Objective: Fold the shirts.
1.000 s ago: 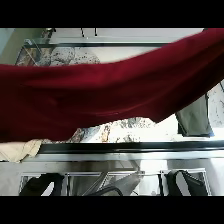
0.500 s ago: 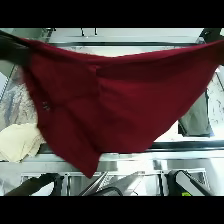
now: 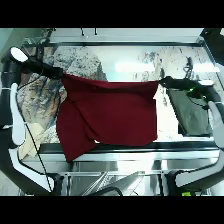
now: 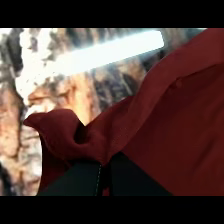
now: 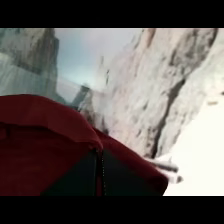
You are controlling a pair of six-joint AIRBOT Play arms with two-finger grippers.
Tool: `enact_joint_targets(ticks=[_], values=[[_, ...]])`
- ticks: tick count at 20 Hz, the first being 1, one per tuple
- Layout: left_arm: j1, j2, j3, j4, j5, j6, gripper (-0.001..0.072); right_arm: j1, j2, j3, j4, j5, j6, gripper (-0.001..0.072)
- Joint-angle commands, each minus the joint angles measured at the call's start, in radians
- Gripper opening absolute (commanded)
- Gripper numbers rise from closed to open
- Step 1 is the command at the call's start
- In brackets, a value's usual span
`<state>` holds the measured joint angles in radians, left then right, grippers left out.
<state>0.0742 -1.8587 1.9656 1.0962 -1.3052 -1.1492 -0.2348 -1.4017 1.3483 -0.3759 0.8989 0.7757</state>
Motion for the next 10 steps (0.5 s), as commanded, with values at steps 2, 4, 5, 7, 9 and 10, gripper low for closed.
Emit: enact_joint_targets(ticks=[2, 4, 5, 7, 9, 10], values=[[0.016, -0.092, 0.113, 0.006, -0.008, 0.02, 0.0013, 0.026, -0.132, 0.146, -0.032, -0.055, 0.053, 0.0018], [0.031, -0.068, 0.109, 0.013, 0.019, 0.015, 0.0013, 0.012, -0.1, 0.154, -0.143, -0.052, 0.123, 0.0018], [0.039, -0.048, 0.085, 0.013, 0.022, 0.016, 0.0013, 0.008, -0.081, 0.154, -0.216, -0.027, 0.164, 0.0018], [0.052, -0.017, 0.026, 0.066, 0.0, 0.02, 0.0013, 0.004, -0.054, 0.152, -0.362, 0.034, 0.232, 0.0018], [0.051, -0.004, -0.01, 0.123, -0.008, 0.011, 0.0013, 0.004, -0.043, 0.148, -0.483, 0.062, 0.294, 0.0018], [0.051, -0.001, -0.026, 0.114, -0.009, 0.012, 0.0013, 0.004, -0.043, 0.148, -0.496, 0.083, 0.298, 0.0018]])
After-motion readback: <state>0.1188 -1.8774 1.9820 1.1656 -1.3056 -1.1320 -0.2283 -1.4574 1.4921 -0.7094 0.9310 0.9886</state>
